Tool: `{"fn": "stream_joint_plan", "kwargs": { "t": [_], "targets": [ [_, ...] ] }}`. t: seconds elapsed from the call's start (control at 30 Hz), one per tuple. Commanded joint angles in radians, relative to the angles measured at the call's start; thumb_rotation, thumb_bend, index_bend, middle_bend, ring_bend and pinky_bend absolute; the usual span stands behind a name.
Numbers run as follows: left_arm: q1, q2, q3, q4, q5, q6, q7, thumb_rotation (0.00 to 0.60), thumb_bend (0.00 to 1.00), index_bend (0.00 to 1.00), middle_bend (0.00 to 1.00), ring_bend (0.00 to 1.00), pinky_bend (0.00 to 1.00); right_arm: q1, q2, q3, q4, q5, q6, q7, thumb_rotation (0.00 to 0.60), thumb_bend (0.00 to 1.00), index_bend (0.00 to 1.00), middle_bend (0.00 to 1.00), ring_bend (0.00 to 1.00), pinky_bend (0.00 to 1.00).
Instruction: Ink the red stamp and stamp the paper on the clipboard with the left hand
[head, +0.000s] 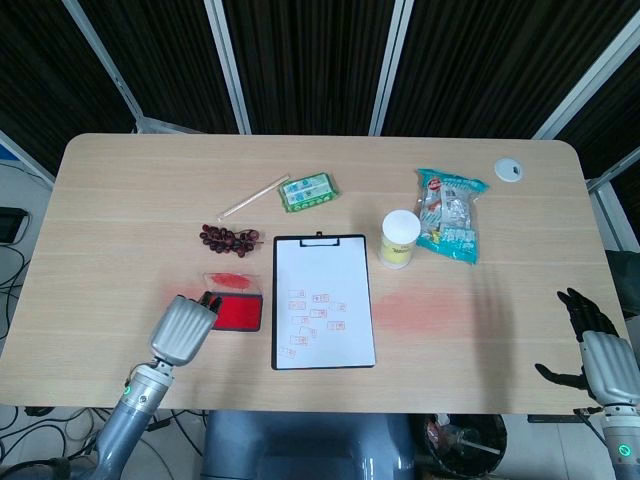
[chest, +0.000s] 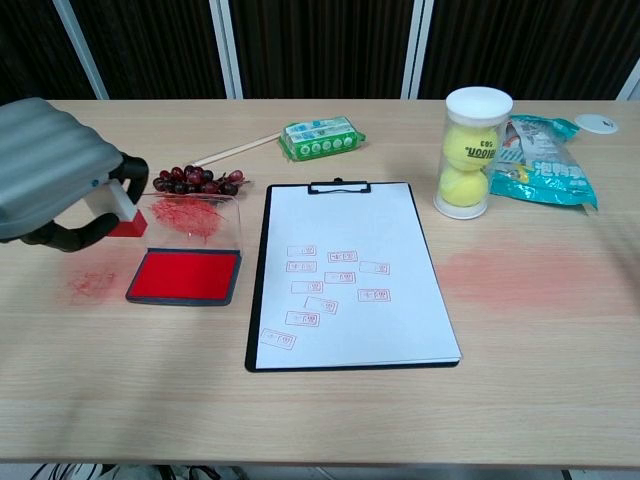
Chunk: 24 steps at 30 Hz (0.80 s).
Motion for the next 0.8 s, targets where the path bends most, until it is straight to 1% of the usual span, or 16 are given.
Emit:
{"fn": "stream_joint_plan", "kwargs": {
  "t": [0.03, 0.17, 0.33, 0.57, 0.63, 0.8],
  "targets": [
    [0.024, 0.029, -0.004, 0.042, -0.014, 0.011, -0.045, 0.600, 0.47, 0.71, 0.78, 0.96, 1.00, -0.001, -0.001, 0.000, 0.000, 0.000, 0.001, -0.003, 0.600, 0.14, 0.00, 0.00, 0.00, 0.13],
    [0.037, 0.035, -0.017, 0.109, -0.039, 0.001, -0.104, 0.600, 0.47, 0.70, 0.77, 0.96, 1.00, -0.001, -0.003, -0.001, 0.000, -0.002, 0.004, -0.010, 0.600, 0.14, 0.00, 0.00, 0.00, 0.13],
    [0.038, 0.011, -0.029, 0.215, -0.057, -0.035, -0.169, 0.600, 0.47, 0.69, 0.76, 0.96, 1.00, -0.002, -0.005, 0.000, 0.001, -0.002, 0.008, -0.017, 0.600, 0.14, 0.00, 0.00, 0.00, 0.13],
    [0.030, -0.067, -0.023, 0.350, -0.038, -0.080, -0.216, 0.600, 0.46, 0.67, 0.74, 0.96, 1.00, -0.004, -0.009, 0.000, 0.002, -0.004, 0.015, -0.030, 0.600, 0.14, 0.00, 0.00, 0.00, 0.13],
    [0.030, -0.096, -0.021, 0.384, -0.033, -0.088, -0.224, 0.600, 0.45, 0.67, 0.74, 0.96, 1.00, -0.005, -0.010, 0.000, 0.002, -0.004, 0.017, -0.031, 0.600, 0.14, 0.00, 0.00, 0.00, 0.13],
    [0.032, -0.146, -0.022, 0.443, -0.034, -0.108, -0.238, 0.600, 0.43, 0.66, 0.73, 0.96, 1.00, -0.005, -0.010, 0.001, 0.003, -0.003, 0.017, -0.032, 0.600, 0.14, 0.00, 0.00, 0.00, 0.13]
  ]
}}
